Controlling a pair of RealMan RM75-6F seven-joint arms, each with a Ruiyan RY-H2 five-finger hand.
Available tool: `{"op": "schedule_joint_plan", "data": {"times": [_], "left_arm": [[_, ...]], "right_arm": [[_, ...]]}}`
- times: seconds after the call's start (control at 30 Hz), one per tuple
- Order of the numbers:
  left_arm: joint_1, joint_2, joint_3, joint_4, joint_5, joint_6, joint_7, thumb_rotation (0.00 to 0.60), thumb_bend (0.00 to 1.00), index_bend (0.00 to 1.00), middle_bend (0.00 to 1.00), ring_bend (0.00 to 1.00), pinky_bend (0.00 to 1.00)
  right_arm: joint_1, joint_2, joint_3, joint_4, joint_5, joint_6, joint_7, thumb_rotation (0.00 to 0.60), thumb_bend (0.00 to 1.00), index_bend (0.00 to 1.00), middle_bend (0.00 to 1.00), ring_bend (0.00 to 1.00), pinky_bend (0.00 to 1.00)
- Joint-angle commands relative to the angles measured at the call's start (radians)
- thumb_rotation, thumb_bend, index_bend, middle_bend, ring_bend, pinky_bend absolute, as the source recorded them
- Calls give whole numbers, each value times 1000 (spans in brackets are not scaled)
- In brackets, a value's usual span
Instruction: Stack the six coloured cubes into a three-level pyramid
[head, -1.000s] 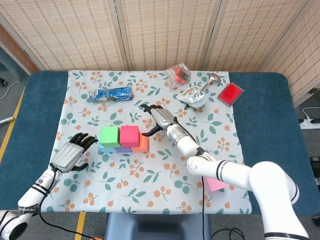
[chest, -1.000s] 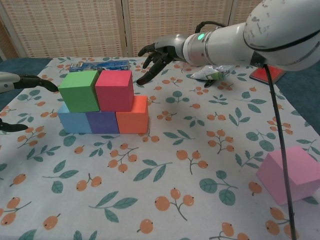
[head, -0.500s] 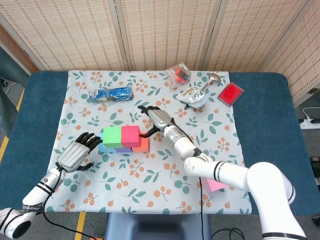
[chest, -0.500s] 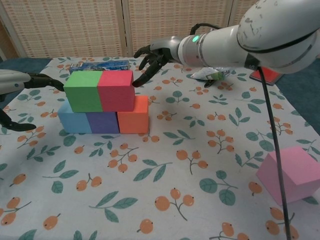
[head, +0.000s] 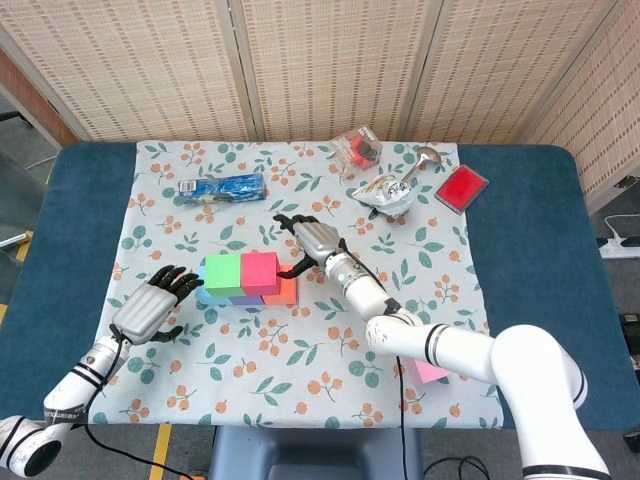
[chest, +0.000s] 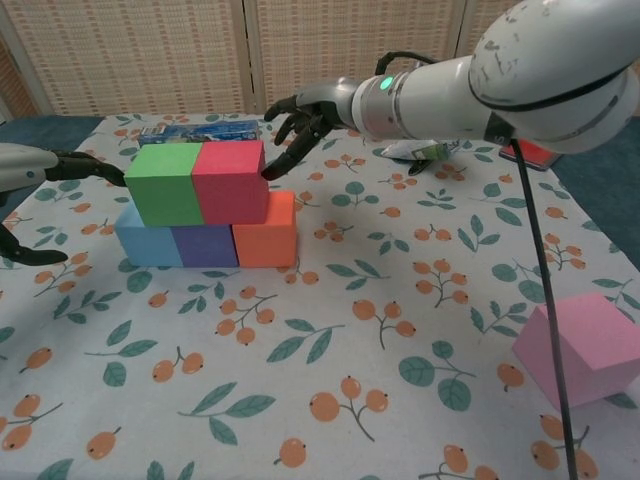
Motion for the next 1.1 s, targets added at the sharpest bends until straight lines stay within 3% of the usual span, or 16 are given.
{"op": "schedule_joint_plan", "data": {"times": [0.03, 0.3, 0.53, 0.63, 0.8, 0.97, 1.1], "left_arm": [[4, 1, 2, 1, -1, 7, -6, 600, 292, 115, 90, 0, 66], [30, 14, 10, 9, -8, 42, -41, 600, 292, 115, 90, 0, 66], [91, 46, 14, 5, -13, 132, -98, 600, 293, 115, 90, 0, 66], [130, 60, 12, 0, -24, 187, -114, 600, 292, 121, 91, 0, 66], [179, 75, 7, -16, -49, 246, -128, 600, 291, 129, 93, 0, 66], [219, 77, -7, -29, -88, 287, -133, 600, 291, 137, 95, 0, 66], [237, 73, -17, -32, -115, 303, -114, 600, 291, 142, 97, 0, 66]], "right_arm": [[-6, 11, -5, -14, -2, 7, -8, 487, 0, 0, 133, 0, 0], [-74, 136, -17, -176, -41, 81, -22, 488, 0, 0, 133, 0, 0], [-226, 365, -66, -489, -210, 139, 11, 487, 0, 0, 134, 0, 0], [-325, 477, -96, -612, -344, 167, 61, 489, 0, 26, 134, 0, 0], [-486, 606, -151, -706, -607, 231, 191, 490, 0, 64, 141, 0, 0], [-618, 664, -241, -682, -885, 333, 328, 488, 0, 74, 146, 0, 0], [-688, 668, -306, -619, -1047, 429, 394, 488, 0, 70, 146, 0, 0]]}}
